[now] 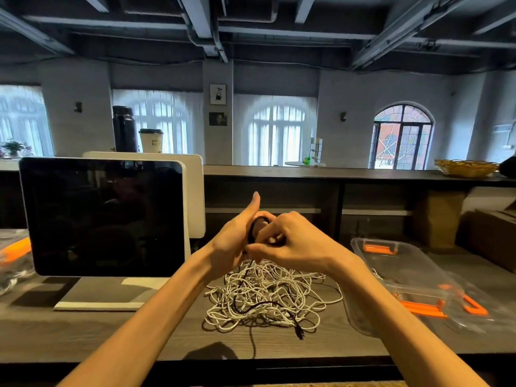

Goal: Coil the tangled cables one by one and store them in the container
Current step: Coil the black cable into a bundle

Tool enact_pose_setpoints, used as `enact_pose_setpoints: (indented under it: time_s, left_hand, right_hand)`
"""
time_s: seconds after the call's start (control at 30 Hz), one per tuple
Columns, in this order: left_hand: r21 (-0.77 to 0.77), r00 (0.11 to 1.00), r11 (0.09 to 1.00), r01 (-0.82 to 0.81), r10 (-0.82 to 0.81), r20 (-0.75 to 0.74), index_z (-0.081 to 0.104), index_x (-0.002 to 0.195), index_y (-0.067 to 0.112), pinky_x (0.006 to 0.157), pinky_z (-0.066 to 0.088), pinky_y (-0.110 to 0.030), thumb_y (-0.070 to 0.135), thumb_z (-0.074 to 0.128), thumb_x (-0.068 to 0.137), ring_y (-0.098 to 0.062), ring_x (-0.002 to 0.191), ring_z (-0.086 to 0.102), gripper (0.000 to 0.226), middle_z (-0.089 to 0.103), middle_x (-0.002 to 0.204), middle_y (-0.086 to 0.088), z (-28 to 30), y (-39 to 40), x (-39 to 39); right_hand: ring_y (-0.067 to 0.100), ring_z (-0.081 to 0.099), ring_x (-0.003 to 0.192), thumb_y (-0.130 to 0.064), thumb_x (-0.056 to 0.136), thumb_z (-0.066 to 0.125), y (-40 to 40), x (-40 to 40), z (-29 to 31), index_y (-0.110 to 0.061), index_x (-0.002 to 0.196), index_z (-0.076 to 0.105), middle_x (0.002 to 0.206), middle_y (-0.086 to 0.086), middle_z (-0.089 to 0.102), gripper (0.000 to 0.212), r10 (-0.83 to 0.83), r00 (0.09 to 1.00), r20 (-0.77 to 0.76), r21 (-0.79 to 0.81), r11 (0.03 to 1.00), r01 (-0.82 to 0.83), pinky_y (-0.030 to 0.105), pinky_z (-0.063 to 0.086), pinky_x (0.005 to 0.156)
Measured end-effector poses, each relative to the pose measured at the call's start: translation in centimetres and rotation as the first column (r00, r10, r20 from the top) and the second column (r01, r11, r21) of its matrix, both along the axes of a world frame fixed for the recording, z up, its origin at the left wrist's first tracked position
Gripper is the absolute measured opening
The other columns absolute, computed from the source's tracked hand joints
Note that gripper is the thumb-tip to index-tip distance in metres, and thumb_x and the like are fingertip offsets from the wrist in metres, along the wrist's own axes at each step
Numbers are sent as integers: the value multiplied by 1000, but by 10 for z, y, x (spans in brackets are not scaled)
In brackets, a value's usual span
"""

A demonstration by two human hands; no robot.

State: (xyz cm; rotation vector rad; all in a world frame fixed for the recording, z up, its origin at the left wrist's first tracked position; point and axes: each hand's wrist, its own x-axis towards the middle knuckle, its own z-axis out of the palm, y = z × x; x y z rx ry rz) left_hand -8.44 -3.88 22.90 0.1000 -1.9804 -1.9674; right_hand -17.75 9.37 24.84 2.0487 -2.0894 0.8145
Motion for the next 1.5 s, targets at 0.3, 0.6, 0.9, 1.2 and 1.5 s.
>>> enact_pose_setpoints:
  time_s: [0.3, 0.6, 0.9, 1.2, 1.5]
  left_hand:
    - [-216, 984, 965, 148, -121, 131, 60, 84, 10, 42, 31, -19, 90, 13, 76, -15, 47, 41, 93, 57, 67, -9, 1, 1, 11]
    - [166, 960, 946, 280, -273, -64, 50, 57, 21, 39, 17, -20, 54, 57, 93, -7, 37, 24, 49, 24, 49, 4, 1, -4, 25]
    - [363, 973, 929, -66, 140, -182, 50, 80, 15, 39, 16, -15, 54, 61, 92, -5, 41, 23, 42, 25, 59, 2, -6, -6, 3]
    - [31, 913, 930, -365, 364, -186, 57, 78, 12, 44, 36, -18, 55, 41, 101, -10, 42, 40, 52, 42, 50, 2, -16, -5, 0]
    - [206, 728, 846, -492, 529, -435, 54, 79, 16, 70, 54, -26, 52, 32, 105, -10, 68, 62, 50, 52, 63, 1, 19, -26, 5]
  right_hand:
    - [11, 66, 74, -49, 75, 85, -2, -11, -3, -29, 95, 74, 88, -9, 63, 30, -53, 984, 168, -322, 941, 106, 33, 61, 67]
    - [23, 66, 79, -42, 98, 62, 3, -29, -22, -12, 100, 71, 76, 5, 67, 30, 172, 823, 541, -195, 978, -76, 40, 54, 83]
    - [7, 49, 49, -19, 107, 53, -26, -2, -37, -30, 67, 57, 55, -14, 51, 41, 29, 960, 278, -552, 823, 135, 15, 35, 52]
    - [13, 61, 53, -35, 106, 45, -40, 6, -51, -19, 84, 71, 66, -6, 69, 38, -228, 973, -30, -434, 880, 193, 27, 53, 56]
    - [10, 70, 100, -39, 109, 42, -40, -10, -68, -21, 96, 66, 94, -1, 74, 33, 53, 859, 510, -246, 965, 87, 35, 54, 91]
